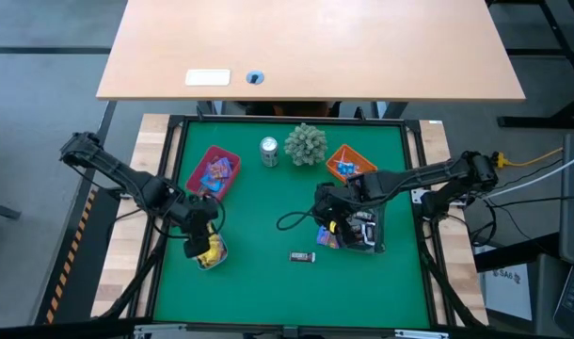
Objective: Sort candy
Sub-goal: Put the yellow candy into the blue transparent bin, then put the purple gummy into the red transparent bin
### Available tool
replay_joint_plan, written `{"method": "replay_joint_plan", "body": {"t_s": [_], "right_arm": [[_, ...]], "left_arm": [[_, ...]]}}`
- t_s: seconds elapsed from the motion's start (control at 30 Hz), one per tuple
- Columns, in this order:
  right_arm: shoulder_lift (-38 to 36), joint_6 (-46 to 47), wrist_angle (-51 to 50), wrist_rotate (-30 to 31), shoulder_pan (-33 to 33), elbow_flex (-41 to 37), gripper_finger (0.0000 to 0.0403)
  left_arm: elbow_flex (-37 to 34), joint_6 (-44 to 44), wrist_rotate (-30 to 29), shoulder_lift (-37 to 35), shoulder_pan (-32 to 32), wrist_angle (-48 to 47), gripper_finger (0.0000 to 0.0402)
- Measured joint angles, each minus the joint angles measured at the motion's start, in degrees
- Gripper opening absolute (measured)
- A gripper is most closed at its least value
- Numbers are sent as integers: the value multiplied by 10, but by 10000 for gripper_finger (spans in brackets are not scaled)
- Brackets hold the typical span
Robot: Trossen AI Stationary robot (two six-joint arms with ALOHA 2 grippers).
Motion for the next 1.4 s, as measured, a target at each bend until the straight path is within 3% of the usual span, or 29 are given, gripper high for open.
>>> {"method": "replay_joint_plan", "body": {"t_s": [0.43, 0.63, 0.9, 1.17, 1.4], "right_arm": [[0, 0, 0, 0, 0, 0, 205], [0, 0, -1, 0, 0, 0, 205], [0, 0, -1, 0, 0, 0, 205], [0, 16, 3, -2, 0, -11, 205], [0, 16, 53, 2, 0, -79, 205]], "left_arm": [[0, -30, -13, 0, -2, -35, 1], [0, -72, -19, 0, -2, -53, 38], [0, -75, -102, 0, -2, -58, 94], [0, -74, -192, 0, -2, -33, 94], [0, -71, -214, 0, -2, -14, 93]]}}
